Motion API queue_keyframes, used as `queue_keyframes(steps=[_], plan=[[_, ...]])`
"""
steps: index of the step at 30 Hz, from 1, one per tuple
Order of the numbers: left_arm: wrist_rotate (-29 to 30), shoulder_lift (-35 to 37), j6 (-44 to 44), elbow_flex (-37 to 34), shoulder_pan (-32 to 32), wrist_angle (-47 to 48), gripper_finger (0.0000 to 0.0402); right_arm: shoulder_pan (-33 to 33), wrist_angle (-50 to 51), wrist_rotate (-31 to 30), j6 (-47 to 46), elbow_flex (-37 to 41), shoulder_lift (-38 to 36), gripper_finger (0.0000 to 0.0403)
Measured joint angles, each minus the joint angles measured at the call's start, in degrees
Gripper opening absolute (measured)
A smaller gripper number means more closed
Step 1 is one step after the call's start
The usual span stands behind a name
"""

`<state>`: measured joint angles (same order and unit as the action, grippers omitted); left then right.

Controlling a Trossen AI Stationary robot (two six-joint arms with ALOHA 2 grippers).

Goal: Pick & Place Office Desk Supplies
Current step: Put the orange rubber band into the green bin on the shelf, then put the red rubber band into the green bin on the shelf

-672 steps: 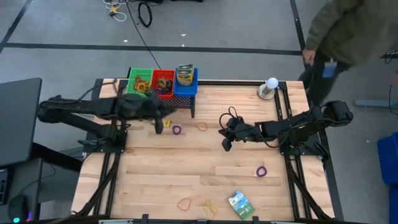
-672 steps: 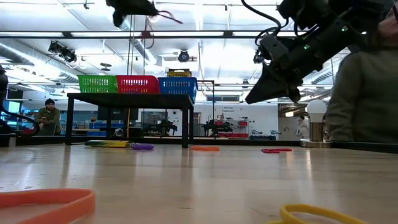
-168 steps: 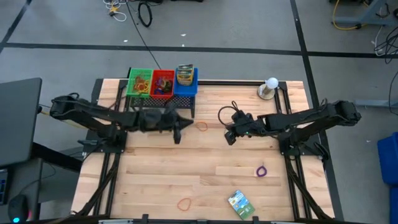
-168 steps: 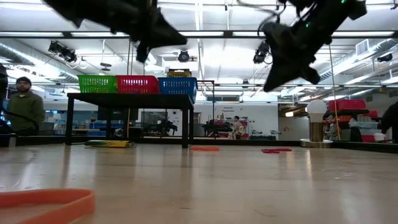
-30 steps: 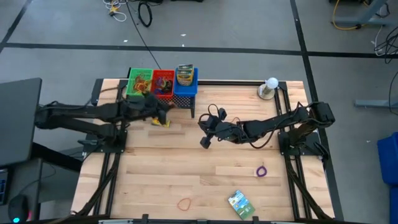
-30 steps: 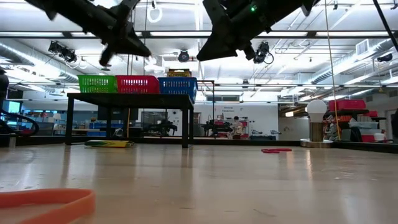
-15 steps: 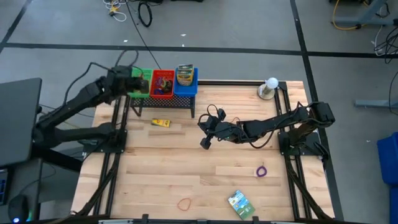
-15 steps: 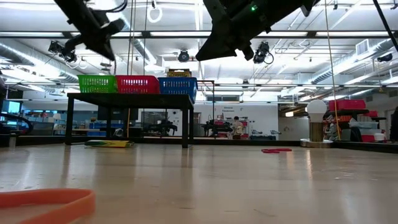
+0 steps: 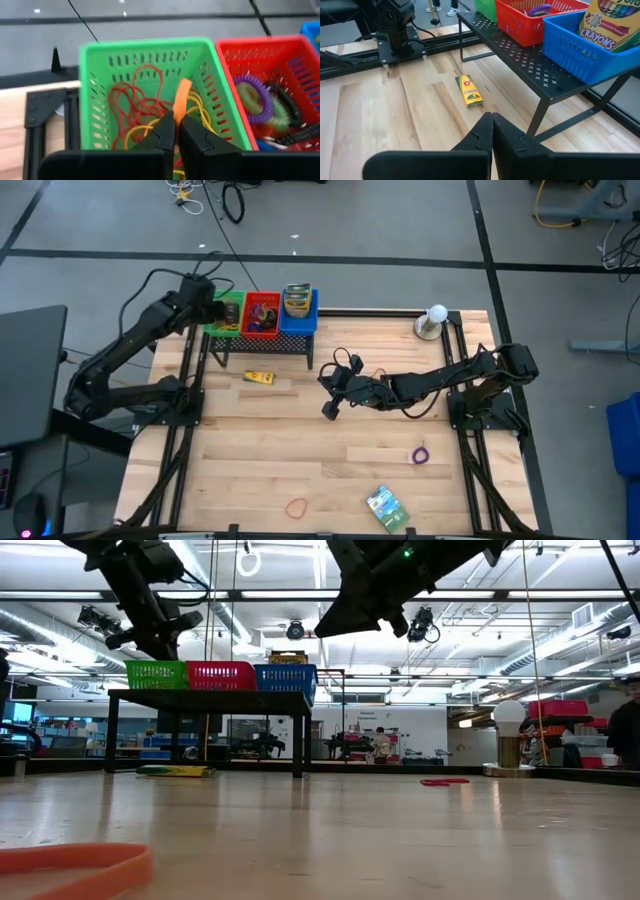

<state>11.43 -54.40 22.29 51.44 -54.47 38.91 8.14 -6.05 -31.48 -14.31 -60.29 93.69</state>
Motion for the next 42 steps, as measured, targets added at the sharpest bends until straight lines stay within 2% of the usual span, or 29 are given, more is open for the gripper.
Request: queue_keyframes(steps=[11, 20, 25, 28, 33, 38, 42], plan=[[0.49, -0.19, -4.46, 0.87, 0.14, 1.41, 0.0097, 0.00, -0.08, 0.00, 0.00, 0.00, 0.00, 0.0006], [3.17, -0.35, -11.08, 5.50, 0.16, 4.82, 0.0171, -0.13, -0.06, -0.03, 0.02, 0.00, 0.01, 0.0006], [3.62, -0.36, -14.90, 6.99, 2.17, 5.20, 0.0195, -0.52, -0.02, -0.03, 0.23, 0.00, 0.02, 0.0006], [3.57, 0.48, -15.74, 7.30, 4.77, 5.25, 0.0181, -0.75, 0.30, -0.43, 0.32, 0.00, 0.00, 0.0006], [3.60, 2.61, -11.54, 7.15, 12.70, 3.41, 0.0100, -0.72, 1.60, -2.39, 2.98, 0.00, -1.10, 0.0006], [6.59, 2.78, -9.32, 3.79, 25.87, -6.90, 0.0016, -1.21, 5.94, -4.02, 2.65, -0.01, -3.77, 0.0006], [12.05, 2.85, -10.30, 0.21, 35.37, -17.26, 0.0008, -2.92, 7.29, -2.35, 0.43, 1.32, -5.46, 0.0004]])
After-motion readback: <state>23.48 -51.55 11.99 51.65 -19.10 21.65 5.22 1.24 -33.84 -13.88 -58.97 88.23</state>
